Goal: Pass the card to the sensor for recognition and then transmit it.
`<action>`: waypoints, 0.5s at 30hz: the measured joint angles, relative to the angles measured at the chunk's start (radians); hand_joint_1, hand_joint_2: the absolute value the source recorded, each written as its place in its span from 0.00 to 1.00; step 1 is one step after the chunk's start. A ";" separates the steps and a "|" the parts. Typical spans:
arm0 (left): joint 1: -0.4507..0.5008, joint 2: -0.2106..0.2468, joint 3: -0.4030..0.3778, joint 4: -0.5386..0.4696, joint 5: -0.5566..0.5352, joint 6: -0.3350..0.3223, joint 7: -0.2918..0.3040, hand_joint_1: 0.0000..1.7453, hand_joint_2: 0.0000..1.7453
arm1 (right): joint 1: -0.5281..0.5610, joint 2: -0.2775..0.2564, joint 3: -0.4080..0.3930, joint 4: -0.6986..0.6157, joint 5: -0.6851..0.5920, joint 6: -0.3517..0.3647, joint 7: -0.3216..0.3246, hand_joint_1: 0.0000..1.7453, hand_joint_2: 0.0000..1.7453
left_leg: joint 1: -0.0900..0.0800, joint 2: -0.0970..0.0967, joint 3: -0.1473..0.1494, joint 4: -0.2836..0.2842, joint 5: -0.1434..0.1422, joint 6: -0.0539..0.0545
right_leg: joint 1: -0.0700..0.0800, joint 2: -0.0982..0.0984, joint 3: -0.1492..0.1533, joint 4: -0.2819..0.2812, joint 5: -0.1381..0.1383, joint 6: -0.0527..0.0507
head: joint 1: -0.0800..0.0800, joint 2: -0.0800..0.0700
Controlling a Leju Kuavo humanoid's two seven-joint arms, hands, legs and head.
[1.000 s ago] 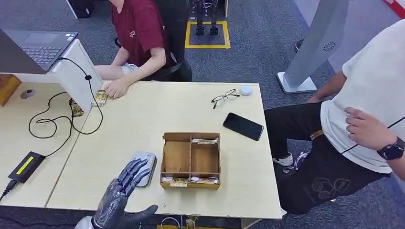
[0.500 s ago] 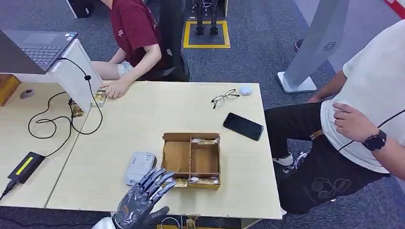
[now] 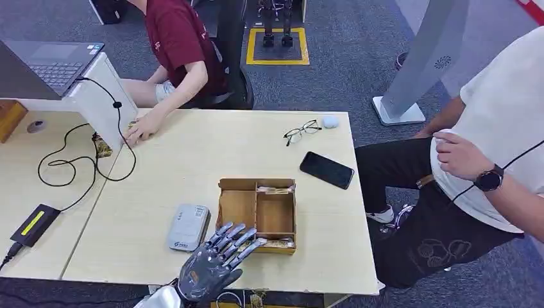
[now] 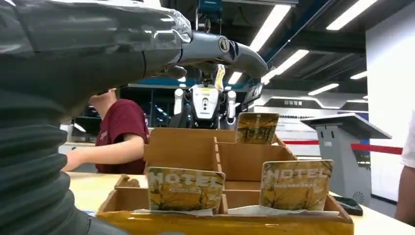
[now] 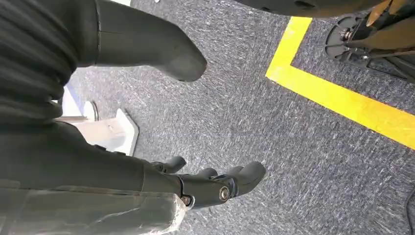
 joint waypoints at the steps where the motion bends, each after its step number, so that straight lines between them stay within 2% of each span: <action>1: -0.004 -0.006 -0.002 0.005 0.000 0.000 0.000 0.00 1.00 | 0.000 0.000 0.000 0.000 0.000 0.002 0.000 0.00 1.00 | 0.000 0.000 0.000 0.000 0.000 0.000 | 0.000 0.000 0.000 0.000 0.000 0.000 | 0.000 0.000; 8: -0.044 -0.038 -0.021 0.047 0.005 -0.005 0.049 0.00 1.00 | -0.002 0.000 0.005 0.000 0.002 0.003 0.005 0.00 1.00 | 0.000 0.000 0.000 0.000 0.000 0.000 | 0.000 0.000 0.000 0.000 0.000 0.000 | 0.000 0.000; 15: -0.076 -0.054 -0.030 0.093 0.005 -0.009 0.070 0.00 1.00 | -0.004 0.000 0.010 -0.001 0.002 0.005 0.008 0.00 1.00 | 0.000 0.000 0.000 0.000 0.000 0.000 | 0.000 0.000 0.000 0.000 0.000 0.000 | 0.000 0.000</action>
